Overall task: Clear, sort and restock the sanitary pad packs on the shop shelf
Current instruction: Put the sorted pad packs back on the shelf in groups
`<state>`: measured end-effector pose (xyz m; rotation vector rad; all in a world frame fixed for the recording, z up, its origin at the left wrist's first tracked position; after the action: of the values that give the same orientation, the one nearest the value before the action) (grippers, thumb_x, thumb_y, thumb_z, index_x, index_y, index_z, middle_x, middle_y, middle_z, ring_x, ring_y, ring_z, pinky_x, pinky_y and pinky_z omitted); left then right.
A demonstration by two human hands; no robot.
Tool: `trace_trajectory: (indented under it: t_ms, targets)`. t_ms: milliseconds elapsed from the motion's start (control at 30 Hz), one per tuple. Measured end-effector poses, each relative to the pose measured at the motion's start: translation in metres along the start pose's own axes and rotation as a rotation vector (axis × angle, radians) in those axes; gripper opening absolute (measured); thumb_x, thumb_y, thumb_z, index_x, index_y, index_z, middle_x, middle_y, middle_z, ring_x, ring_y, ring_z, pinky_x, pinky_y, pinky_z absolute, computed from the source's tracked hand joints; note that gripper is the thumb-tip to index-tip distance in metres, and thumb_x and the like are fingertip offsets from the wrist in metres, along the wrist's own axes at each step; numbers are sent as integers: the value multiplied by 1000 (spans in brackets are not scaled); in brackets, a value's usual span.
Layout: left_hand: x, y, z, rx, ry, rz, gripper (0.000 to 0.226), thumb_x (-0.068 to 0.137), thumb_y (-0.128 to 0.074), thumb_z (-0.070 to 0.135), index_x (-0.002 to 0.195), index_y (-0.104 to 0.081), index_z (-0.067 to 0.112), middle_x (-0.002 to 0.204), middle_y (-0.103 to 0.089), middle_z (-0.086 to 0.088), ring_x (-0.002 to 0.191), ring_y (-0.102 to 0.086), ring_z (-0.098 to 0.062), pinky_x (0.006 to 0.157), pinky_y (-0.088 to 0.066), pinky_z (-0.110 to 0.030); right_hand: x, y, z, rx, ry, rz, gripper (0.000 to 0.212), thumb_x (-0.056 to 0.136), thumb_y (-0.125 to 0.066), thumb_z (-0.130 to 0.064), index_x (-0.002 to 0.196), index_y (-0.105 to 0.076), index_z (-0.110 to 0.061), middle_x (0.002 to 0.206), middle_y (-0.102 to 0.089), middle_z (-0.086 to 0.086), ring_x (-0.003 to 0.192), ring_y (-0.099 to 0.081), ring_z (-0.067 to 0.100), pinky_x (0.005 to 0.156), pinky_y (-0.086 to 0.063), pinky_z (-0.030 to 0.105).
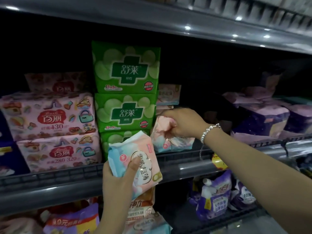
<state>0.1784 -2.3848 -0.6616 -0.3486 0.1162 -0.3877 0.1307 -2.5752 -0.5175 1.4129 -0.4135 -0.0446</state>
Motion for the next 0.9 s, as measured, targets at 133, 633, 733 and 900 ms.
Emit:
trace_trajectory:
  t_ms: [133,633,733,900]
  targets:
    - [-2,-2,0,-20,4,9,67,51,-80,42,113,-59,28,102,-72,-1,90,-72,-24,78,-57,-54,0,-12,-2,-14,74,56,48,77,-72,-25,123,-58,-23,114,-65,-1,109,-56,25,84,-40,32]
    - [4,-2,-6,-27,-5,59,74,47,-79,41,114,-58,21,102,-70,-5,92,-69,-27,79,-57,-49,-10,-57,-4,168,78,-127,68,77,-65,-57,138,-48,-32,141,-32,13,139,-22,31,114,-22,42]
    - [7,-4,-10,-41,10,67,65,55,-79,34,114,-58,20,103,-70,-6,92,-69,-28,78,-57,-48,-6,-71,-6,58,141,-87,93,69,-31,-83,143,-39,-26,156,-25,12,147,-14,31,118,-11,51]
    - [6,-9,-8,-70,1,59,63,57,-78,32,116,-58,20,101,-70,-6,91,-68,-27,74,-56,-43,-9,-62,-2,196,195,-122,112,62,-10,-93,151,-25,-26,159,-22,2,147,-15,22,117,-9,41]
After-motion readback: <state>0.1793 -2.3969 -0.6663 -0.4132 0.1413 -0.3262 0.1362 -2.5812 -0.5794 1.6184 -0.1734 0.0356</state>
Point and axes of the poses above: each hand's wrist, its own x-axis towards the middle knuckle, its own y-axis out of the back of the hand, z = x × y, the point moved 7 cm from there along x, towards the middle knuckle
